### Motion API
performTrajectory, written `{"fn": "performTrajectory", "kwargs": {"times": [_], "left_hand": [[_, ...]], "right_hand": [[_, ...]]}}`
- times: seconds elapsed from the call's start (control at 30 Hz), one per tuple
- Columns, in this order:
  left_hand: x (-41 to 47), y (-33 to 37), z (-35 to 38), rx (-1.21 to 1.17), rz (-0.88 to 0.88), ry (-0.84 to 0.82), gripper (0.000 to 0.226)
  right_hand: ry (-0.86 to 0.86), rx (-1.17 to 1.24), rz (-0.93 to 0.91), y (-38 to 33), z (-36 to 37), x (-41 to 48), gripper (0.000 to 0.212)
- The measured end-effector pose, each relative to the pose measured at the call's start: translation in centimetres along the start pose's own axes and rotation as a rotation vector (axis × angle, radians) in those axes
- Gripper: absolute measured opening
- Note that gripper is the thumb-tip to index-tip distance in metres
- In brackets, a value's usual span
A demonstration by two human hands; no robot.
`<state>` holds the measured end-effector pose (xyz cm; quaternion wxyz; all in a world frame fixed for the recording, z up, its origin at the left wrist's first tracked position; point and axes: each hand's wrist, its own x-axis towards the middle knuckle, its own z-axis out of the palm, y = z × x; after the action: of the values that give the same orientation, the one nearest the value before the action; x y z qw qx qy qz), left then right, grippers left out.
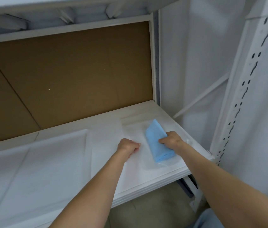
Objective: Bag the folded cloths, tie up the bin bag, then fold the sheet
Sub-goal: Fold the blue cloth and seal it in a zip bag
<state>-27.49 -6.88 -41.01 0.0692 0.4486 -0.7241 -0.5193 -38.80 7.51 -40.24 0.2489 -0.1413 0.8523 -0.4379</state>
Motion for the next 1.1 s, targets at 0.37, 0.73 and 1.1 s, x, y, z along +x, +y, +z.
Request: {"fn": "performTrajectory", "kwargs": {"times": [0.37, 0.73, 1.1], "left_hand": [[0.3, 1.4, -4.4, -0.694, 0.222, 0.488, 0.029], [-4.1, 1.7, 0.6, -0.158, -0.131, -0.425, 0.016], [2.4, -2.4, -5.9, 1.087, 0.249, -0.060, 0.055]], "right_hand": [[0.145, 0.488, -0.088, -2.9, 0.7, -0.1, 0.027], [0.177, 0.194, -0.023, -4.1, 1.1, -0.2, 0.033], [0.252, -0.050, -0.079, -5.2, 2.7, 0.6, 0.029]]}}
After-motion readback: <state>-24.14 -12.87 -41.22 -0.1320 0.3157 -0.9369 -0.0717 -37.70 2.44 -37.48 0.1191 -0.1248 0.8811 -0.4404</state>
